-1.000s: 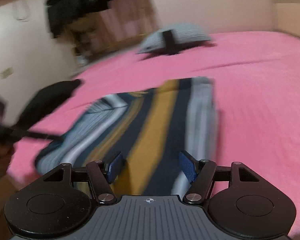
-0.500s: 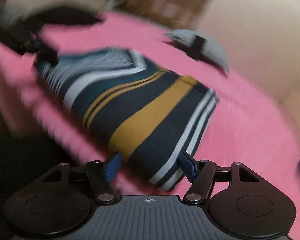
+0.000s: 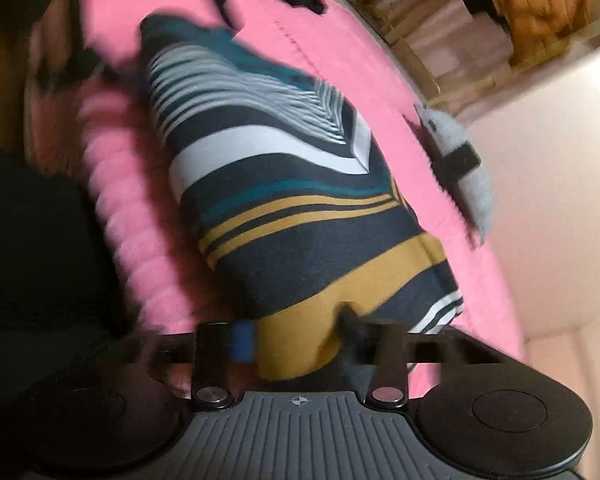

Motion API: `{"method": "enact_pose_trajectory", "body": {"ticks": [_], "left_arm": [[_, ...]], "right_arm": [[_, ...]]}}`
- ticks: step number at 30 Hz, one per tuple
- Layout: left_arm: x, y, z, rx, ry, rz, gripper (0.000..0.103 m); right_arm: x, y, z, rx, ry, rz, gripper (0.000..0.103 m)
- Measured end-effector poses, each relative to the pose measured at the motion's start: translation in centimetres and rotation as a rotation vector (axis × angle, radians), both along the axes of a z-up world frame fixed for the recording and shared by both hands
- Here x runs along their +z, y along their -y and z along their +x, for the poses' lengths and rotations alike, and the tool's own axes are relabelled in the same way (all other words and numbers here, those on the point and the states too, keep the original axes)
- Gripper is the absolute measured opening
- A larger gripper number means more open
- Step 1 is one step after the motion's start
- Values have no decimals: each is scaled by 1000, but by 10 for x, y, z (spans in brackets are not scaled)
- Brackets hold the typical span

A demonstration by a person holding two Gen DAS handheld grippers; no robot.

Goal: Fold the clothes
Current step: 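Grasp the folded sweater end with the left gripper while the right gripper grasps it too, then lift the folded striped sweater off the bed with both grippers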

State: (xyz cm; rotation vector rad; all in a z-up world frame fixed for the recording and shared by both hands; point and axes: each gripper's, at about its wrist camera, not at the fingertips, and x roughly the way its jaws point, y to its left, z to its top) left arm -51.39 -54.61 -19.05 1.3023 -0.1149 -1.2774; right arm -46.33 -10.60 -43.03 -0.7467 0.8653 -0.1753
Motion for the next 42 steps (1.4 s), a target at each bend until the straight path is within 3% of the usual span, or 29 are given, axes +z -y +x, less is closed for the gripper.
{"method": "enact_pose_trajectory", "body": {"ticks": [4, 7, 9, 13, 14, 17, 23, 31, 35, 39, 42], "left_arm": [[-9, 10, 1, -30, 75, 17, 63], [-15, 19, 3, -36, 104, 20, 61], [-20, 21, 7, -39, 75, 47, 43], [-22, 16, 10, -17, 32, 49, 38], [-20, 16, 12, -9, 14, 49, 37], [-15, 14, 16, 7, -30, 51, 37], [-11, 7, 16, 4, -36, 73, 38], [-10, 6, 16, 20, -47, 64, 38], [-12, 4, 16, 27, -45, 56, 39], [-15, 3, 16, 49, -26, 37, 48], [-18, 1, 16, 50, -9, 27, 49]], "right_arm": [[29, -1, -6, -12, 76, 27, 32], [21, -1, -10, 3, 63, 10, 32], [9, -3, -11, 24, 37, -15, 33], [-16, -12, -11, 46, 19, -121, 70], [-19, -13, -10, 61, 18, -126, 72], [-28, -17, -6, 100, 14, -156, 72], [-38, 2, 29, 67, 5, -202, 72], [-46, 16, 38, 90, -31, -244, 72], [-44, 17, 33, 51, -27, -196, 54], [-43, 14, 31, 42, -23, -193, 47], [-43, 11, 28, 49, -20, -198, 44]]}}
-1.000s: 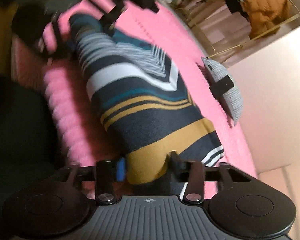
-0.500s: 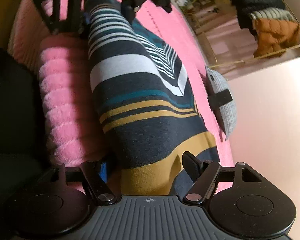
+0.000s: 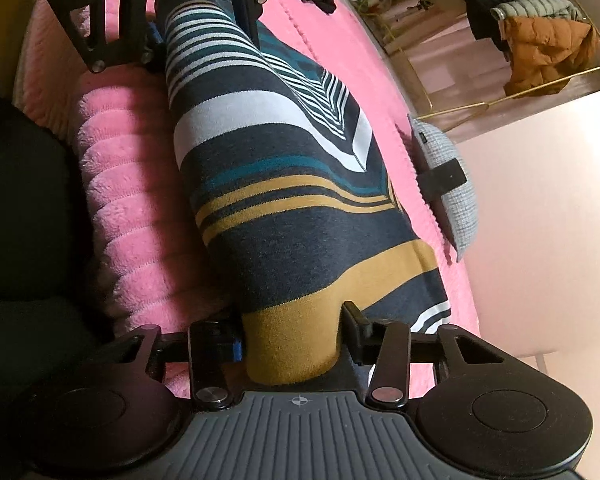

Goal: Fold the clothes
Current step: 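Lift the folded striped sweater off the bed with both grippers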

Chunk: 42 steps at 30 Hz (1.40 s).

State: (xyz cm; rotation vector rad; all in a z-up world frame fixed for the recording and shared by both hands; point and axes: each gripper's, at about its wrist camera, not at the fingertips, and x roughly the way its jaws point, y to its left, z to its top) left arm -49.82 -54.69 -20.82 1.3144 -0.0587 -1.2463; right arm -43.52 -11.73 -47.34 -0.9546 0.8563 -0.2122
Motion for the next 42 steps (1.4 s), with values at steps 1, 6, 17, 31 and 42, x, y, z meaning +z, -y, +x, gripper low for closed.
{"method": "enact_pose_trajectory", "body": {"ticks": [1, 6, 17, 31, 42], "left_arm": [[-1, 0, 0, -3, 5, -1, 49], [-4, -2, 2, -15, 19, 2, 45], [15, -5, 21, -15, -118, 46, 34], [224, 12, 60, -2, -430, 365, 31], [307, 35, 52, -190, -431, 387, 30]], "right_arm": [[0, 0, -1, 4, 1, -5, 42], [-3, -2, -5, 13, 18, 5, 40], [23, 6, -9, 50, -9, 199, 35], [255, 12, 20, -25, -319, 408, 30], [348, 33, 3, -205, -296, 399, 30]]}}
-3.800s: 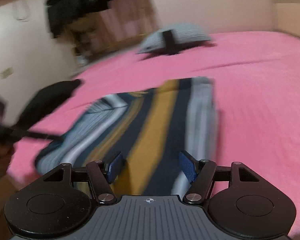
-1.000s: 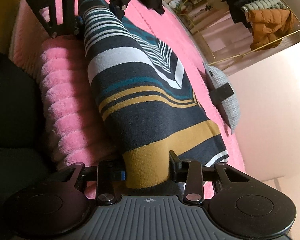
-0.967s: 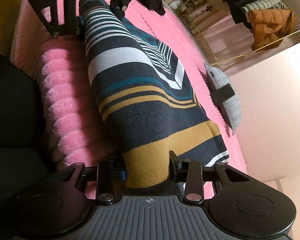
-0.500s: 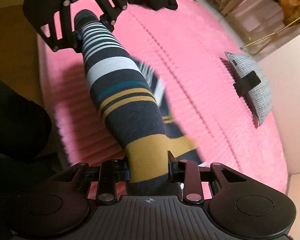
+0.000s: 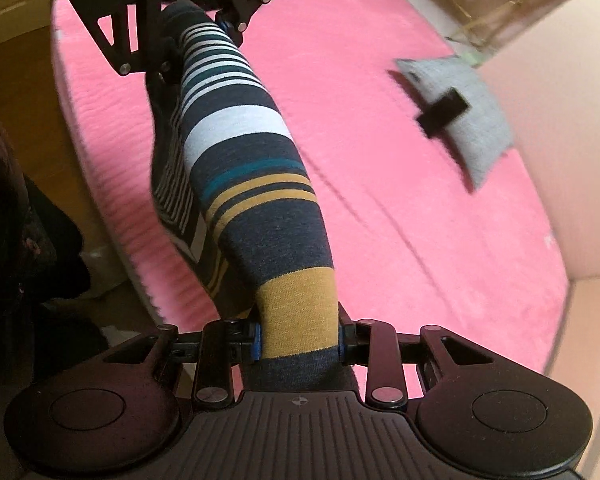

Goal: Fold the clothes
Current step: 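Lift the folded striped sweater off the bed with both grippers, then carry the held sweater with both grippers toward the navy clothes stack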

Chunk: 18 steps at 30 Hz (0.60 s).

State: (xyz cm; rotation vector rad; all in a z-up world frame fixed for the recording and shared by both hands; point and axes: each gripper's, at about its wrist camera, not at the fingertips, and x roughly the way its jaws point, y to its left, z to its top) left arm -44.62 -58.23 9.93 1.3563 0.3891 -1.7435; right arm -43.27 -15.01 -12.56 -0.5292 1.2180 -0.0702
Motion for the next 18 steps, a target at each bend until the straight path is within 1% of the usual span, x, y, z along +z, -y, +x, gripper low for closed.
{"method": "enact_pose_trajectory", "body": {"ticks": [4, 9, 13, 18], "left_arm": [[17, 13, -5, -53, 28, -55, 30], [30, 25, -4, -104, 45, -98, 30], [32, 26, -3, -143, 54, -102, 30], [29, 24, 2, -193, 52, -93, 30]], "right_arm": [[21, 7, -4, -64, 32, -50, 30], [38, 13, -8, -115, 59, -87, 30], [45, 15, -10, -157, 63, -91, 30], [48, 3, -17, -218, 60, -90, 30]]}}
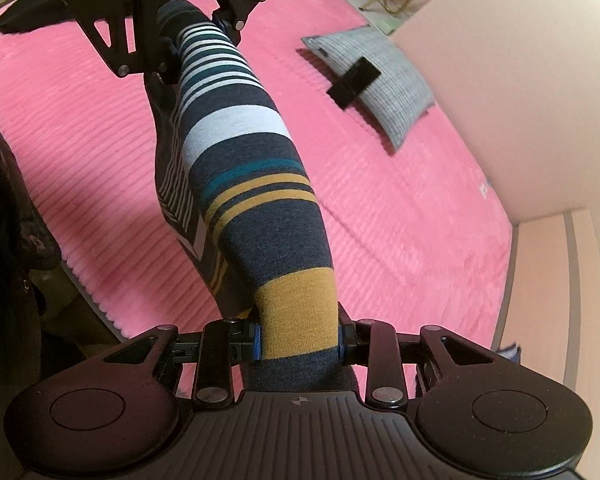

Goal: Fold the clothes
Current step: 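Carry the held sweater with both grippers toward the navy clothes stack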

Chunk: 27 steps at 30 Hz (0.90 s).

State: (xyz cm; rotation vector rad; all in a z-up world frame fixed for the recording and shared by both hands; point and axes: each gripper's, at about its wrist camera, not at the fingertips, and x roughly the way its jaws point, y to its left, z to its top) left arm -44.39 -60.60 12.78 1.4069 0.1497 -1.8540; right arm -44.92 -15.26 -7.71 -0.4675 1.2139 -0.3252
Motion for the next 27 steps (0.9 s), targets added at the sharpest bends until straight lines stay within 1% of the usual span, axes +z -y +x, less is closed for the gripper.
{"method": "enact_pose_trajectory", "body": {"ticks": [4, 7, 11, 14, 20, 24, 27], "left_arm": [[-5, -3, -3, -56, -3, 13, 30], [-10, -5, -14, -98, -12, 30, 30], [-16, -3, -35, -140, -9, 40, 30], [-20, 5, -56, -148, -2, 46, 30], [-29, 31, -116, -122, 10, 64, 30], [-34, 54, -164, -76, 10, 85, 30], [-36, 63, -205, -50, 13, 100, 30]], "right_arm": [[-4, -5, -3, -53, -10, 10, 30], [-12, -1, -6, -91, -16, 21, 30], [-18, 7, -20, -128, -16, 40, 30], [-21, 18, -39, -140, -9, 48, 30], [-28, 56, -91, -116, 8, 63, 30], [-30, 88, -133, -77, 11, 64, 30], [-28, 108, -162, -54, 10, 65, 30]]}}
